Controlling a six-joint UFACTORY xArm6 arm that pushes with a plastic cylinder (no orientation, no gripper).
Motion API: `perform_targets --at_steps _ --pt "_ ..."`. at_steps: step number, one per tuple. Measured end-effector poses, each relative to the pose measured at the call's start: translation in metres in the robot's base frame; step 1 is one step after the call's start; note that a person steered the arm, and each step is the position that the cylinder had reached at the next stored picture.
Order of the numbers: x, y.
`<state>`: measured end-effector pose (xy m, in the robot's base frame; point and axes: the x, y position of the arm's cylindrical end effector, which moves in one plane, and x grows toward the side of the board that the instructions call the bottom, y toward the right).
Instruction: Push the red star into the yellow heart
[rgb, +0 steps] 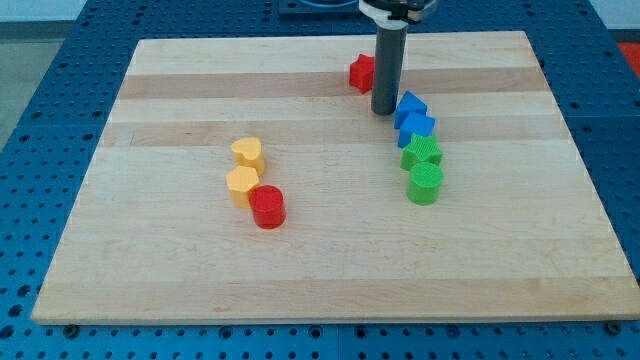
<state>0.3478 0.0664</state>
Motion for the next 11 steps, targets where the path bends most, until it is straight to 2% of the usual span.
perform_targets --at_steps 4,9,11 --pt "-0.002 0.000" --pt "-0.090 0.022" --pt "-0.094 -0.025"
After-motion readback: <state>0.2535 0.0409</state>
